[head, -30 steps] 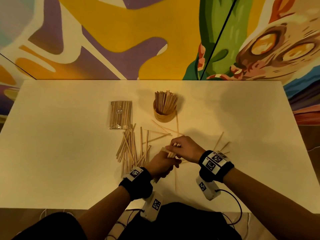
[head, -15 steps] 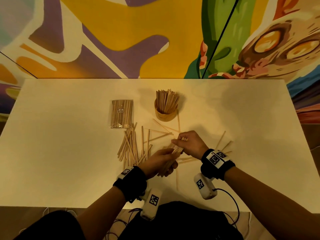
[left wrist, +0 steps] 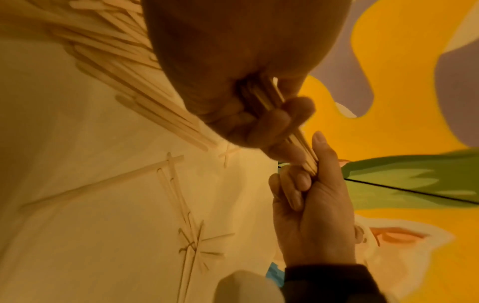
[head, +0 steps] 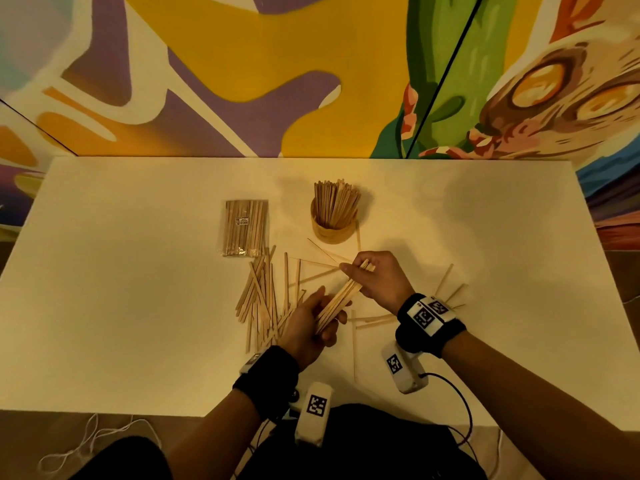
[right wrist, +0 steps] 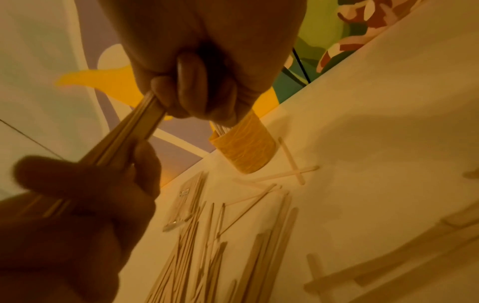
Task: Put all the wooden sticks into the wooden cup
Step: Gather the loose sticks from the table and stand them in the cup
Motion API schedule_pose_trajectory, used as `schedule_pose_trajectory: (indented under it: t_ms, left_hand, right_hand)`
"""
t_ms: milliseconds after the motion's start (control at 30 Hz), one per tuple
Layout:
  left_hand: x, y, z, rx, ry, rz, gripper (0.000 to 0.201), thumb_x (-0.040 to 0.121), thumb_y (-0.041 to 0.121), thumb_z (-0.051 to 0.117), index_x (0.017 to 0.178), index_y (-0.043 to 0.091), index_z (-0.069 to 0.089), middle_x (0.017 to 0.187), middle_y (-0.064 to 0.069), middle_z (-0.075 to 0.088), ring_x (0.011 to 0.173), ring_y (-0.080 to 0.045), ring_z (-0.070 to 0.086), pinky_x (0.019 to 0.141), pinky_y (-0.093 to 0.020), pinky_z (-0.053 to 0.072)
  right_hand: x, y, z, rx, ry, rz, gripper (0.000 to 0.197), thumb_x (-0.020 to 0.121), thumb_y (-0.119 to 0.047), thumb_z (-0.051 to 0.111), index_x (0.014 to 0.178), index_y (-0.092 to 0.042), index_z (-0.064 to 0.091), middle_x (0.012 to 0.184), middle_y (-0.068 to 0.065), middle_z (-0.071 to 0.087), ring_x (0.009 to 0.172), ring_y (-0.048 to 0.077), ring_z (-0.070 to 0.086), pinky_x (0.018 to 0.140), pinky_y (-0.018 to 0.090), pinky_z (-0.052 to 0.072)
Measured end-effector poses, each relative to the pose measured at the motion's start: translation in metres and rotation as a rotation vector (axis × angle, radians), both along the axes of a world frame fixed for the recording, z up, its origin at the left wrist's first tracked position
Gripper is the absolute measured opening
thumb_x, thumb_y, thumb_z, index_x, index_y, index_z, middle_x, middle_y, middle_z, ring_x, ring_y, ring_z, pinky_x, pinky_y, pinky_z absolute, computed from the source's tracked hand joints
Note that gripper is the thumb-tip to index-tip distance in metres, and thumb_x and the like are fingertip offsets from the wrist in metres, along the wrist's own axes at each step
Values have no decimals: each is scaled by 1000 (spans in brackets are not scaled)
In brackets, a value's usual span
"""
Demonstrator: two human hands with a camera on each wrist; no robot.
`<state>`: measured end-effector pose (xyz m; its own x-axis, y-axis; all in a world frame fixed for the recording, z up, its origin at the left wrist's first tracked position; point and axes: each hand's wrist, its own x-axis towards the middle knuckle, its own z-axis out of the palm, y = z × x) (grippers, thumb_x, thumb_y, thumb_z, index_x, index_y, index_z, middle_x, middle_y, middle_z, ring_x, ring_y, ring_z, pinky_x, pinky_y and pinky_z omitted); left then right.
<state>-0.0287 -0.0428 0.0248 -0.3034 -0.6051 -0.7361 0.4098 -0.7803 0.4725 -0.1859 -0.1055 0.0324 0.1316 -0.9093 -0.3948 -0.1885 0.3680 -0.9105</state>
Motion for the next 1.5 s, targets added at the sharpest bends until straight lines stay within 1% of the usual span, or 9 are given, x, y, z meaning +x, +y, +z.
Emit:
schedule_pose_trajectory:
  t_ms: [133,233,533,767,1000,1100,1233,1333,1500]
  left_hand:
    - [-1,-1,13,-201,-62,-293,41,102,35,38,110,3,63,75,-10,63,49,-18,51,47,-26,43]
    - [-3,-6,22,-257,-59,-435,29,102,27,45,111,4,59,78,-10,64,58,-21,58,53,-28,49]
    - [-7,-8,18,-242,30,-490,19,103,24,39,95,11,50,66,-1,44,56,-14,44,58,-29,48]
    - [2,-17,20,-365,-77,-661,26,102,22,43,112,5,60,95,-10,71,87,-23,67,80,-32,54]
    - [14,-46,25,-389,-29,-779,19,96,13,56,111,15,67,101,-12,72,87,-22,70,68,-26,54]
    - [11,-56,23,-378,-45,-736,15,93,8,60,107,6,66,94,-10,74,83,-22,72,67,-27,55]
    - [8,-76,20,-459,-161,-752,15,92,8,61,102,-1,69,92,-9,74,81,-17,72,65,-24,55]
    - [10,-95,15,-536,-293,-729,16,91,12,64,100,1,72,95,-10,75,83,-14,71,66,-26,57]
    - [17,-114,-3,-488,-397,-347,18,91,7,63,100,-7,70,93,-15,75,86,-21,72,72,-29,59]
  right_hand:
    - [-11,-6,3,83,42,168,35,86,-20,72,72,6,54,47,4,38,37,14,33,40,21,25]
    - [-12,-6,5,104,62,298,29,86,-22,73,69,-4,57,48,9,44,36,14,35,39,21,28]
    - [-18,-8,5,168,30,201,29,88,-30,70,78,-4,63,43,4,43,34,15,32,39,21,25]
    - [-19,-7,12,135,2,447,29,92,-22,65,68,-6,57,43,2,45,34,14,35,39,21,29]
    - [-12,-13,20,57,-17,554,24,91,-18,67,70,-8,59,43,-3,49,36,11,38,42,22,31]
    - [-10,-21,20,32,-21,507,25,90,-17,67,66,-11,60,46,-6,49,39,8,38,43,22,30]
    - [-12,-30,17,9,-44,326,32,92,-21,65,80,9,58,54,12,44,40,11,37,40,20,30]
    - [-22,-37,15,16,-108,120,29,99,-29,52,89,-3,63,52,13,50,39,19,39,41,23,30]
    - [-54,-32,-14,144,-76,-93,46,100,-38,47,95,5,64,57,16,56,43,23,43,47,28,31]
